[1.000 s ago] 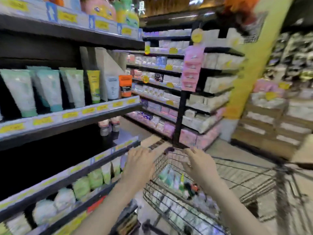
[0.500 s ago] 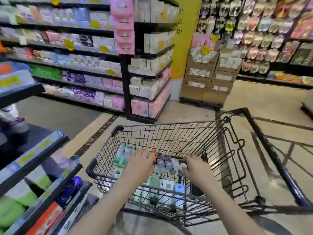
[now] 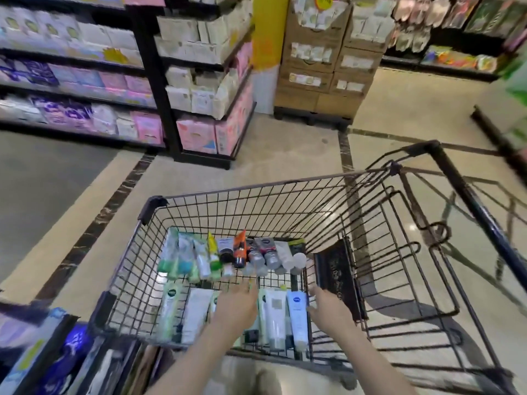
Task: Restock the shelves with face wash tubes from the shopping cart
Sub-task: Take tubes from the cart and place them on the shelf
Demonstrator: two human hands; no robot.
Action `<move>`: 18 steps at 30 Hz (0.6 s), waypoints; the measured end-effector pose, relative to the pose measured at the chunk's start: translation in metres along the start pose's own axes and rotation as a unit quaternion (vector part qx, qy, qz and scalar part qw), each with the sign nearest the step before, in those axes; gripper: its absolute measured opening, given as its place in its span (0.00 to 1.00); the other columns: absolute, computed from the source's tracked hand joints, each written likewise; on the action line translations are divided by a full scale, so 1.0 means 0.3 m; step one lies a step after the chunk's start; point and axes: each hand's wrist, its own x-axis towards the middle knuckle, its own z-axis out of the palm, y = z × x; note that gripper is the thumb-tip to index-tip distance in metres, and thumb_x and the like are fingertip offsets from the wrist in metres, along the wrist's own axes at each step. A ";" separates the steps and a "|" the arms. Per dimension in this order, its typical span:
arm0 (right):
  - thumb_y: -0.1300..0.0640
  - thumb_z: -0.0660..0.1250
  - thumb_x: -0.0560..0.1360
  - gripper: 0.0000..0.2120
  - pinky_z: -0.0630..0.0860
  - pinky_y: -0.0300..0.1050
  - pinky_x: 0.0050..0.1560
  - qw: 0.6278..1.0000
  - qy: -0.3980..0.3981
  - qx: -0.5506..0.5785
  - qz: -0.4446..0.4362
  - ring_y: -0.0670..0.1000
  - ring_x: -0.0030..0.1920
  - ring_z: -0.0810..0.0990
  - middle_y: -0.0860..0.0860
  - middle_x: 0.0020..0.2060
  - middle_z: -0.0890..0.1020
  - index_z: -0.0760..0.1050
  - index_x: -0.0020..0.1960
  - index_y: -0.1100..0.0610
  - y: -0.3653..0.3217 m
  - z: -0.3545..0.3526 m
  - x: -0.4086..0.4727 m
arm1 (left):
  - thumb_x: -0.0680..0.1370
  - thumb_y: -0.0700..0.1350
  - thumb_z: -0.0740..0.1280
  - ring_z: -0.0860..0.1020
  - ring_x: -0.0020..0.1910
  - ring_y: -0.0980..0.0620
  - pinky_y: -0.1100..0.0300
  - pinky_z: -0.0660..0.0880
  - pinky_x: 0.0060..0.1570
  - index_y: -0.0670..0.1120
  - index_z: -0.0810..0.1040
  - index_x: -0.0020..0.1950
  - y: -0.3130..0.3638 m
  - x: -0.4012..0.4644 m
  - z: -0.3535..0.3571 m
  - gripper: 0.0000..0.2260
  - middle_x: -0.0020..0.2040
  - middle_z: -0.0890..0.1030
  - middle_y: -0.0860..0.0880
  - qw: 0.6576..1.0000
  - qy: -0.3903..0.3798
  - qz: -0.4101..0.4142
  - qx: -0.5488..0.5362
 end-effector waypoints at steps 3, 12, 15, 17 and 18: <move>0.53 0.59 0.78 0.20 0.73 0.46 0.53 0.998 -0.052 0.019 0.041 0.57 0.60 0.76 0.56 0.61 0.76 0.64 0.68 0.57 0.025 0.064 0.092 | 0.80 0.42 0.55 0.70 0.64 0.44 0.51 0.70 0.57 0.42 0.62 0.71 0.014 0.098 0.074 0.19 0.68 0.69 0.43 0.999 -0.043 -0.004 -0.022; 0.54 0.57 0.79 0.19 0.71 0.46 0.57 0.972 -0.178 0.044 0.150 0.59 0.62 0.75 0.59 0.63 0.75 0.62 0.67 0.61 0.133 0.316 0.346 | 0.80 0.46 0.56 0.74 0.60 0.44 0.53 0.73 0.55 0.42 0.60 0.71 0.103 0.388 0.387 0.20 0.66 0.71 0.43 0.971 -0.165 -0.085 -0.150; 0.55 0.56 0.79 0.21 0.71 0.45 0.58 0.961 -0.207 0.044 0.177 0.58 0.63 0.74 0.59 0.64 0.74 0.59 0.68 0.62 0.154 0.406 0.408 | 0.81 0.51 0.56 0.73 0.62 0.45 0.54 0.72 0.58 0.42 0.59 0.72 0.125 0.461 0.478 0.23 0.67 0.70 0.45 0.948 -0.201 -0.132 -0.208; 0.56 0.55 0.79 0.22 0.71 0.45 0.58 0.954 -0.223 0.045 0.194 0.58 0.64 0.73 0.59 0.65 0.73 0.56 0.69 0.63 0.155 0.458 0.435 | 0.80 0.53 0.57 0.72 0.64 0.45 0.54 0.71 0.60 0.41 0.58 0.72 0.138 0.492 0.534 0.25 0.67 0.70 0.44 0.927 -0.228 -0.157 -0.254; 0.56 0.55 0.79 0.23 0.70 0.45 0.59 0.950 -0.229 0.049 0.205 0.57 0.64 0.73 0.58 0.65 0.72 0.55 0.70 0.63 0.154 0.481 0.444 | 0.80 0.53 0.58 0.71 0.65 0.45 0.55 0.70 0.60 0.40 0.58 0.72 0.144 0.504 0.564 0.26 0.67 0.69 0.43 0.913 -0.245 -0.170 -0.280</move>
